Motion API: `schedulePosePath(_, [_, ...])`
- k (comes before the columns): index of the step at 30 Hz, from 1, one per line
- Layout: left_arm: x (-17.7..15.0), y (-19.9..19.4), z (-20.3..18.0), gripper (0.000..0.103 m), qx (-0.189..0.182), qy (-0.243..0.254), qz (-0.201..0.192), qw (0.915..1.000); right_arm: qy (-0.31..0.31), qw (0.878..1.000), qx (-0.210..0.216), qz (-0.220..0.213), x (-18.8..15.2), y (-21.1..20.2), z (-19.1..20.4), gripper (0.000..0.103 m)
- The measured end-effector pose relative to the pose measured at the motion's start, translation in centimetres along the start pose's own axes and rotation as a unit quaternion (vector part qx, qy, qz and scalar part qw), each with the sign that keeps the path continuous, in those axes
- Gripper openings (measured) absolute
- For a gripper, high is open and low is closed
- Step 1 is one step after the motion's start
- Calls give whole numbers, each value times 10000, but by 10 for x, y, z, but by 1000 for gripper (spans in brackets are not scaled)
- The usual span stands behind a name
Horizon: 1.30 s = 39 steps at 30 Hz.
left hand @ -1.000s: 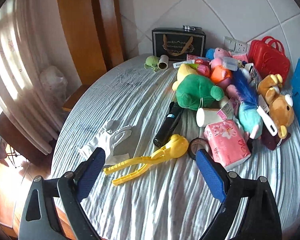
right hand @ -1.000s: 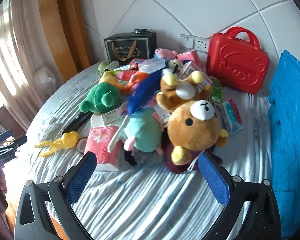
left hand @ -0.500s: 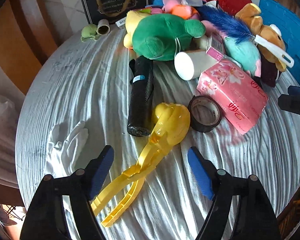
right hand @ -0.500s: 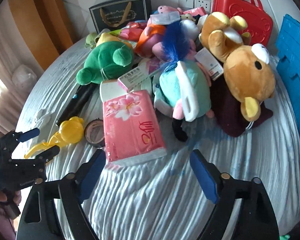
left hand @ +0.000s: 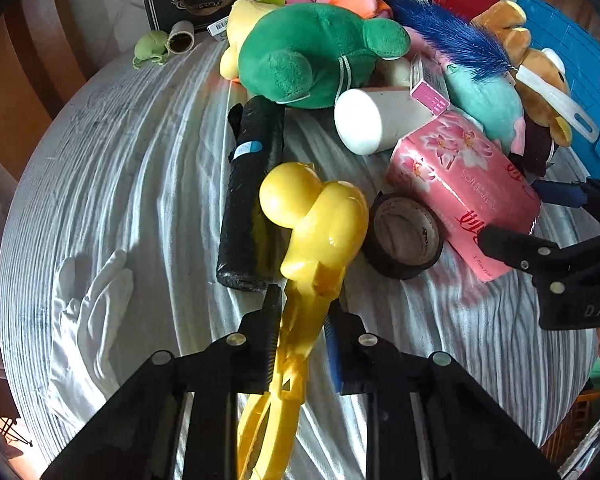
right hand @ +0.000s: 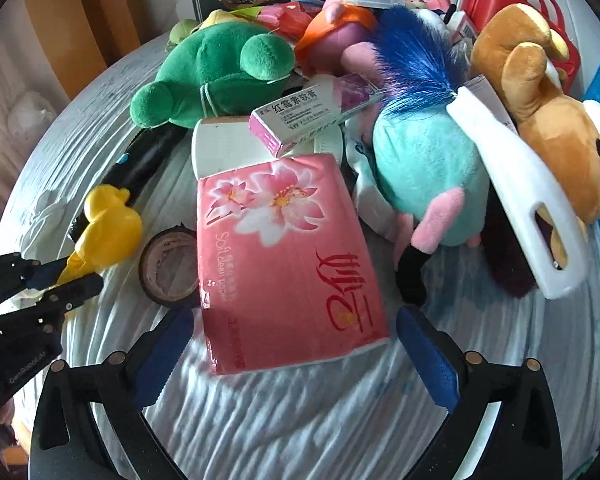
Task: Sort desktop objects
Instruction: 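Grasp the yellow snowball clip with the left gripper while the right grasps the pink tissue pack, then carry the yellow clip and pink tissue pack over the blue crate with both grippers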
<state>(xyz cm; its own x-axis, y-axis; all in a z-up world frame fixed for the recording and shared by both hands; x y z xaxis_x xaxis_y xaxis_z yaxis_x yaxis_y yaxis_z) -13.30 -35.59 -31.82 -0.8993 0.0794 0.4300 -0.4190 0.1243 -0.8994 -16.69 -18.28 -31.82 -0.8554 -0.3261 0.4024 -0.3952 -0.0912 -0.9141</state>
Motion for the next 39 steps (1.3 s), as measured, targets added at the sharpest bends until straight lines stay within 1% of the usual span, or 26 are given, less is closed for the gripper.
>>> schedulePosePath(3, [2, -4, -4, 18, -53, -55, -63, 10000, 35, 10000, -8, 15, 0, 7, -3, 103])
schedulePosePath(5, [3, -10, -9, 14, -94, -44, -159, 9998, 65, 10000, 16, -6, 0, 9, -4, 101])
schedulePosePath(6, [4, -13, -10, 14, -85, -46, -213, 9997, 45, 10000, 39, -5, 1, 9, -3, 94])
schedulePosePath(8, [9, -18, -11, 14, -74, -90, -289, 9995, -42, 10000, -40, -30, 1, 6, 0, 91])
schedulePosePath(10, [11, -24, -11, 14, -81, -152, -342, 9993, -77, 9999, -61, -66, -1, -1, 1, 84])
schedulePosePath(12, [13, -33, -12, 14, -70, -185, -458, 9988, -45, 9999, -4, -146, -3, -14, 1, 83])
schedulePosePath(16, [26, -64, -17, 14, -98, -208, -885, 9958, -49, 9986, 112, -507, -4, -53, 1, 82])
schedulePosePath(20, [44, -103, -23, 14, -43, -231, -1414, 9897, 30, 9932, 77, -1161, 3, -107, -1, 82])
schedulePosePath(23, [61, -132, -28, 14, -15, -234, -1792, 9835, 100, 9853, -94, -1703, 18, -150, -6, 82])
schedulePosePath(26, [74, -160, -41, 14, 19, -210, -2141, 9766, 145, 9742, -388, -2218, 27, -192, -16, 82])
schedulePosePath(29, [89, -183, -60, 14, -14, -160, -2386, 9710, 236, 9630, -672, -2600, 33, -226, -30, 82])
schedulePosePath(34, [108, -208, -102, 14, -243, -24, -2689, 9629, 519, 9434, -1136, -3071, 22, -279, -58, 82])
schedulePosePath(39, [122, -221, -166, 14, -483, 296, -2951, 9538, 771, 9244, -1583, -3384, 14, -318, -109, 82])
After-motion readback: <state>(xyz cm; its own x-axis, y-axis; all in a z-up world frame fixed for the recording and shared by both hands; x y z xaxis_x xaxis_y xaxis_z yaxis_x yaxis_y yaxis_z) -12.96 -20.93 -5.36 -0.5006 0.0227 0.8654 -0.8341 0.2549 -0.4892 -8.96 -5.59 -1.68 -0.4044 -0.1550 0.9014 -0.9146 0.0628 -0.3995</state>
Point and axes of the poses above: each gripper's, at about its wrist camera, not at the fingertips, and y roughly the way its jaws point, z to its left, x to its top, the point moved 6 cm from there along y, roughly the way its jaws point, and after that the axes turned 5 degrees about -y, right-handed, at the moved point
